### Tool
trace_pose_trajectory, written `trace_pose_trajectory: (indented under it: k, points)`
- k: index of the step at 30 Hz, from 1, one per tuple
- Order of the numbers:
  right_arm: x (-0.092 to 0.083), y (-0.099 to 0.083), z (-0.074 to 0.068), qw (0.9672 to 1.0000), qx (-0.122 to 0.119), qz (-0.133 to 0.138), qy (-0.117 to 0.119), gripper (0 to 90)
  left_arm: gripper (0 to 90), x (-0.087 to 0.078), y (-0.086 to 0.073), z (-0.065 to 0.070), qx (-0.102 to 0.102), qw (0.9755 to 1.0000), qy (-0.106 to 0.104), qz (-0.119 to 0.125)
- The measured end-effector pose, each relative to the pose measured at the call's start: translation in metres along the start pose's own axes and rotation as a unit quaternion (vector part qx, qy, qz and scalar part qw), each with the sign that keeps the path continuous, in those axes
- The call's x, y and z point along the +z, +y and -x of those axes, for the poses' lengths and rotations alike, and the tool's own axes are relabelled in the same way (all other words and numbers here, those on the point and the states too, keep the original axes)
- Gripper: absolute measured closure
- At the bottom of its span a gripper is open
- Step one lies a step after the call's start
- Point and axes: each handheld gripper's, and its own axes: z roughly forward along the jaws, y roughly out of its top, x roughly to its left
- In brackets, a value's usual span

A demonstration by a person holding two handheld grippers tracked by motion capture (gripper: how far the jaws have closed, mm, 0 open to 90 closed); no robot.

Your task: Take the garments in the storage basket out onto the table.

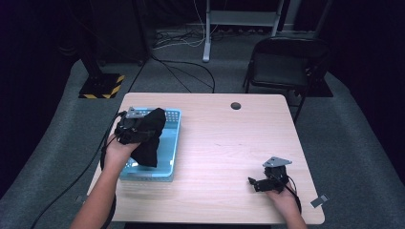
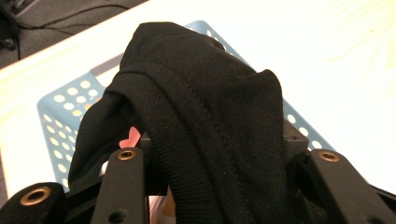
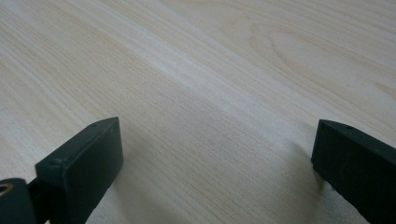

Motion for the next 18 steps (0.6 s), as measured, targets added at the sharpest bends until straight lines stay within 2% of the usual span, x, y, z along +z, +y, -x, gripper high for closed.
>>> trace_pose_trajectory:
  k: [8,18]
  points:
    - [0.0,0.0,0.0,1.0,0.0,0.0,0.0,1.5,51.7,-0.019,0.01,0.005,0.013,0.9997,0.0,0.022]
    - [0.0,0.0,0.0,1.0,0.0,0.0,0.0,1.5,51.2,-0.034,0.018,0.012,0.032,0.999,0.0,0.032]
